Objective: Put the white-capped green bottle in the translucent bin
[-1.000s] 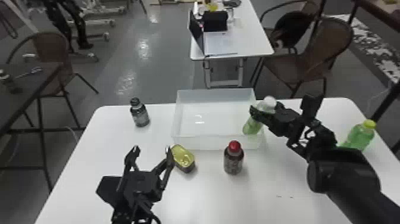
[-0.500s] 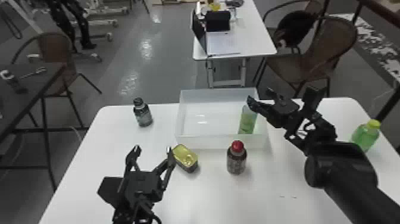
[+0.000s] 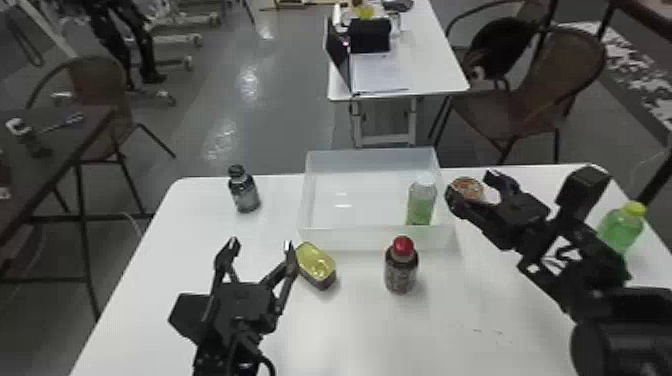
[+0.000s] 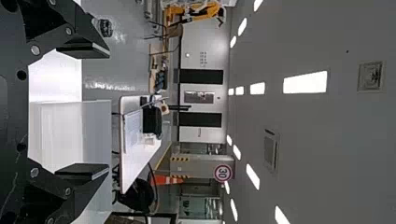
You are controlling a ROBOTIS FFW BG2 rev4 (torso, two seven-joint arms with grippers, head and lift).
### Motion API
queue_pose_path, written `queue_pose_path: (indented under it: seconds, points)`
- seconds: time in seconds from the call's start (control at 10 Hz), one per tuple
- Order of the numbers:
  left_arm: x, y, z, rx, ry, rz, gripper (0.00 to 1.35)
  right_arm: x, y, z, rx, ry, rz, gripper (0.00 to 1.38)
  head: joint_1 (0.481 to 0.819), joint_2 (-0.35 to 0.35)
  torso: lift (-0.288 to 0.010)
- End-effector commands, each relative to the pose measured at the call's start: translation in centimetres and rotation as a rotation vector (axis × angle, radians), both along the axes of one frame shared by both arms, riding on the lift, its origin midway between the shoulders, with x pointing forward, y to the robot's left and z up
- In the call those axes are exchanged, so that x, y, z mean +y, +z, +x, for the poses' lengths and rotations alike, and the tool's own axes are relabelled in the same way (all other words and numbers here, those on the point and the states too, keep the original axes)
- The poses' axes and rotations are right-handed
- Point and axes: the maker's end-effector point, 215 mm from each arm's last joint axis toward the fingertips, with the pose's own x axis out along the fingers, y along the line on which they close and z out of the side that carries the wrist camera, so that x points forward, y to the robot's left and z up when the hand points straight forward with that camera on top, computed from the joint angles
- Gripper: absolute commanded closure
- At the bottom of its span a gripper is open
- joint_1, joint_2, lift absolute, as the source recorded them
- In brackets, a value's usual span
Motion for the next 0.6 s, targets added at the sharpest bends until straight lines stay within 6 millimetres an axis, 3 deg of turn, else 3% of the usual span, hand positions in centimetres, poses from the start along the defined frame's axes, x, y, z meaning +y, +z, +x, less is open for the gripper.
queue_pose_path:
  seconds: [0.0,0.3,0.5]
  points:
    - [-0.1,0.2,0.1,-0.005,0.003,0.002,0.4,-3.4,-1.0,-3.5,0.061,-0.079,-0.075,0.33,0.695,0.111,-0.021]
    - [0.4,-0.6,-0.8,0.011,0.038,-0.011,0.4,-8.1,-2.0,-11.1,0.084,-0.374,-0.143,0.33,0.695,0.041,-0.021]
    - [1.2,-1.2,-2.0,0.033,0.066,-0.01,0.4,-8.1,-4.2,-13.8,0.124,-0.421,-0.132,0.33,0.695,0.021,-0.021]
